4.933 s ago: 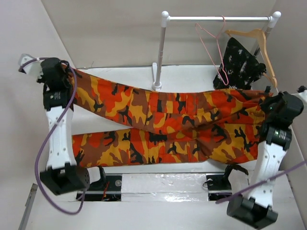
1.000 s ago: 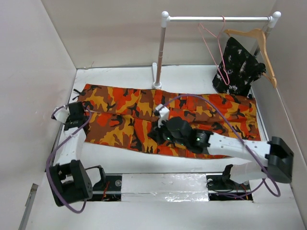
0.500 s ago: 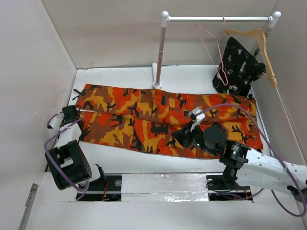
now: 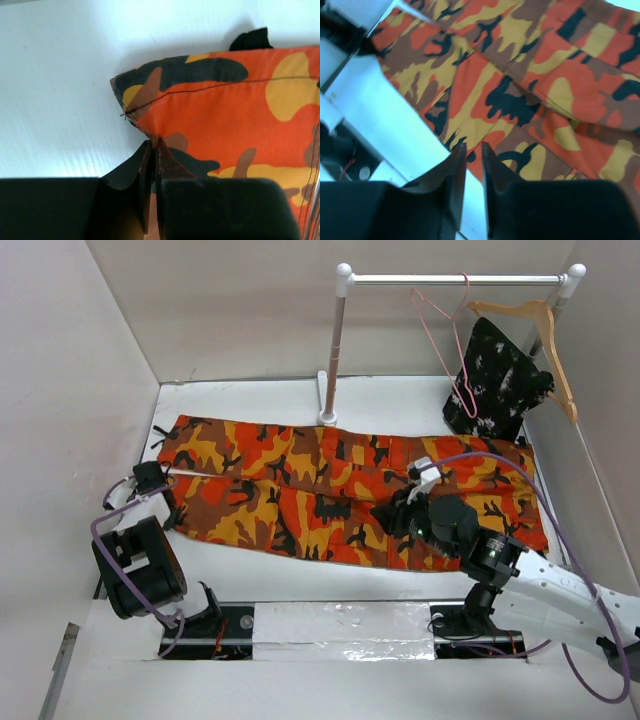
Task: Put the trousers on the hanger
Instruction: Flatten out the trousers at the center of the board, then fold the trousers at the center of the board.
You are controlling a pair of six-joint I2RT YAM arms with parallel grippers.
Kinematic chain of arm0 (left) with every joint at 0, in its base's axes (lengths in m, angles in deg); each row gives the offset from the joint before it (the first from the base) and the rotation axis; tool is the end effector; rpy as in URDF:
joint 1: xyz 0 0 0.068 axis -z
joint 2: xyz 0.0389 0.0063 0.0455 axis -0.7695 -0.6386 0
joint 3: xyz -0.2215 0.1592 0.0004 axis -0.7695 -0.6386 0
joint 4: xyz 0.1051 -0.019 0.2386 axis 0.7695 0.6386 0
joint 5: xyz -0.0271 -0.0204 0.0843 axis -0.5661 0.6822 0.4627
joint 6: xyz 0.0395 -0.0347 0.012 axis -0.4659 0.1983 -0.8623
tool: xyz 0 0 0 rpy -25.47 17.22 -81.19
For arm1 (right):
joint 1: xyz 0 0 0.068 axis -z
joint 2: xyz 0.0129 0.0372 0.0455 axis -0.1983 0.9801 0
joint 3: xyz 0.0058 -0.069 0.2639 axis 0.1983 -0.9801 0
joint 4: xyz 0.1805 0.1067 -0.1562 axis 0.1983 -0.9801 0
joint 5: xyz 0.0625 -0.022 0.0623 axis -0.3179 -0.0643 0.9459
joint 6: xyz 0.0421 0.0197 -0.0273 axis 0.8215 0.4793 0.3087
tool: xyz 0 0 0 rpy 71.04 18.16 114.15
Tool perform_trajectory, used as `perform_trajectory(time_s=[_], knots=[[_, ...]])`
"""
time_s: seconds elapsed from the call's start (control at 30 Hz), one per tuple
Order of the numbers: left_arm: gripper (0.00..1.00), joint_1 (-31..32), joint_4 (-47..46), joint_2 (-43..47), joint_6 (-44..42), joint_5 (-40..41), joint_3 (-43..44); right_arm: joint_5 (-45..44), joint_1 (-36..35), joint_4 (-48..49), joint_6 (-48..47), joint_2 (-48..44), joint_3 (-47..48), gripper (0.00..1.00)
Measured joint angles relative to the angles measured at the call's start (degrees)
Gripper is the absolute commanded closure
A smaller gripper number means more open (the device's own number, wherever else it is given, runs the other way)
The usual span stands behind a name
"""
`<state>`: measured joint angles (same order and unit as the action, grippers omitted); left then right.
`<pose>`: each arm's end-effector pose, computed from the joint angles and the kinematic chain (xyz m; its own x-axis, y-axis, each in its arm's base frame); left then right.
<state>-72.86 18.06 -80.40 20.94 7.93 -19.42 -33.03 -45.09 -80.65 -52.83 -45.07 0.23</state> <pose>0.2336 0.1110 0.1643 -0.0496 -0.8066 -0.5890 -0.9360 0.2433 -0.2543 0.1081 0.1466 0.2945 -0.4141 0.0868 -0.9061 -0.5454 0.7733 0.3234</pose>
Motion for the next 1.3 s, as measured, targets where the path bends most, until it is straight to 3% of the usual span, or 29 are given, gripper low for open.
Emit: perform_trajectory(time_s=[0.13,0.2,0.23,0.3,0.37,0.5,0.6,0.7,0.83,0.9,0.97,1.13,1.3], knots=[[1.00,2.27,1.40,5.07,-0.68,-0.33,0.00,-1.09,6.64,-1.44,3.15,-0.55,-1.79,0.53],[1.00,3.85,2.25,12.20,-1.84,-1.36,0.13,-1.99,10.93,-2.38,5.49,-1.53,-4.07,0.50],[1.00,4.46,2.54,16.63,-2.51,-2.34,0.50,-2.05,13.62,-2.62,6.62,-2.23,-5.57,0.44],[1.00,4.83,2.69,26.16,-4.20,-4.28,1.99,-2.23,18.84,-3.69,9.05,-3.82,-8.41,0.43],[1.00,4.81,2.69,34.97,-5.68,-6.27,4.28,-1.95,25.11,-5.05,11.41,-5.07,-10.47,0.35],[1.00,5.75,2.67,47.19,-7.67,-10.29,8.44,-1.62,38.91,-7.43,15.06,-6.14,-12.26,0.34],[1.00,6.10,2.25,52.76,-8.39,-14.19,9.09,-1.09,49.37,-9.22,16.59,-6.43,-12.66,0.35],[1.00,6.40,2.47,54.99,-8.98,-17.70,8.85,-0.26,60.08,-11.58,17.44,-7.52,-13.05,0.45],[1.00,6.71,2.58,57.02,-9.46,-23.08,6.99,0.61,70.18,-13.97,19.65,-9.33,-14.16,0.78],[1.00,7.26,2.64,57.70,-9.94,-24.81,6.23,0.26,72.11,-15.08,21.29,-8.96,-14.36,0.80],[1.00,8.63,2.80,58.34,-10.58,-25.92,5.62,-0.72,72.74,-15.34,22.99,-7.17,-14.51,0.75],[1.00,14.29,2.86,59.52,-13.33,-26.27,5.33,-1.97,74.20,-15.37,25.94,7.43,-13.66,0.67],[1.00,16.15,3.26,62.27,-15.61,-26.77,3.87,2.49,75.03,-10.60,26.25,20.63,-9.92,0.68]])
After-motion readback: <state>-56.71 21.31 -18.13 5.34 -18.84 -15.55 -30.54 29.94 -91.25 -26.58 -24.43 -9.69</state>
